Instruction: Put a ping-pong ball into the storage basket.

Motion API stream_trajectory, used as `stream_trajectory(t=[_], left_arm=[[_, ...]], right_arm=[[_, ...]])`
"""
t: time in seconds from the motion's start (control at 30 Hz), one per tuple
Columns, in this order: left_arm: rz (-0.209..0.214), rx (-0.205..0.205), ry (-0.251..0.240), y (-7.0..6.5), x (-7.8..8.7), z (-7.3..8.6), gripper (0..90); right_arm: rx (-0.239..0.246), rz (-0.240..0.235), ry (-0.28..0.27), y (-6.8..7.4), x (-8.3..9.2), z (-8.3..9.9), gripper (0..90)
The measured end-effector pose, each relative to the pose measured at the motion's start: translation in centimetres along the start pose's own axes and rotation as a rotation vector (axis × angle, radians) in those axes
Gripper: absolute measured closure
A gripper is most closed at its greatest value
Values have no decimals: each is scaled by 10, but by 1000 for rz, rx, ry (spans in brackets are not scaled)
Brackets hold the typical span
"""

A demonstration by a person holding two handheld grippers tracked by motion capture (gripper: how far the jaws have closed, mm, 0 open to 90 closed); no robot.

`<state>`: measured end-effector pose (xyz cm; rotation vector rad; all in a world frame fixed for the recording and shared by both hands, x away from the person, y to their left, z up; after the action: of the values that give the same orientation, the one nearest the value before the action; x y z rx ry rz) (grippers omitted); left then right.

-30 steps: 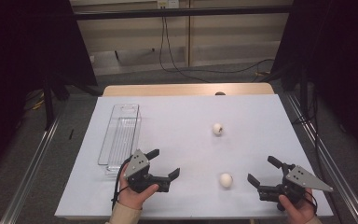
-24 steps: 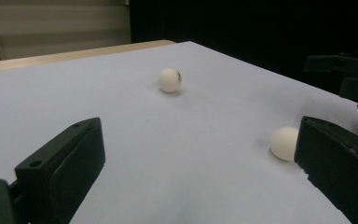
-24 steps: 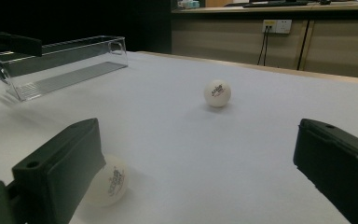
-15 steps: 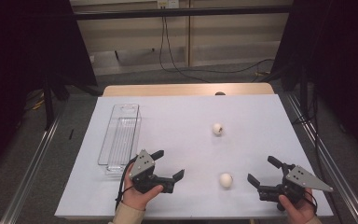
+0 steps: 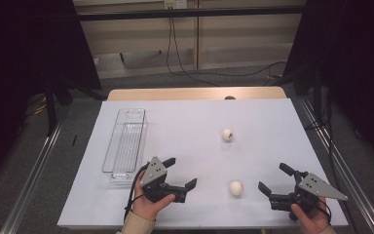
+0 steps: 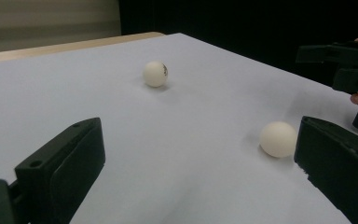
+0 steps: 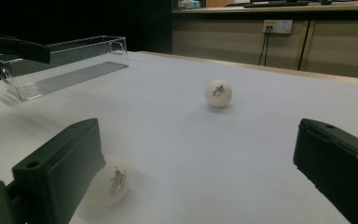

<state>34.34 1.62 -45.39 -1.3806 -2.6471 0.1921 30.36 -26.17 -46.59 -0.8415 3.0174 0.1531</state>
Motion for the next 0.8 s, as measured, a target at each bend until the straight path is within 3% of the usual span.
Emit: stream_trajectory(t=[0.8], left_arm=[[21, -6, 24, -11, -14, 3, 18]], right_arm=[[0, -1, -1, 0, 0, 0, 6]])
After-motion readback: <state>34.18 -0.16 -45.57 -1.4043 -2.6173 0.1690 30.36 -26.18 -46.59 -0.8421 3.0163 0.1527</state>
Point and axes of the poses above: each handheld gripper's, and its own axes: x roughly backward along the jaws, z roughly out of its underside, y roughly to its left, the point moved 9 cm from there along -x, roughly forward along the jaws, and after that the axes turned 15 degrees about -y, right-handed, at the moved point
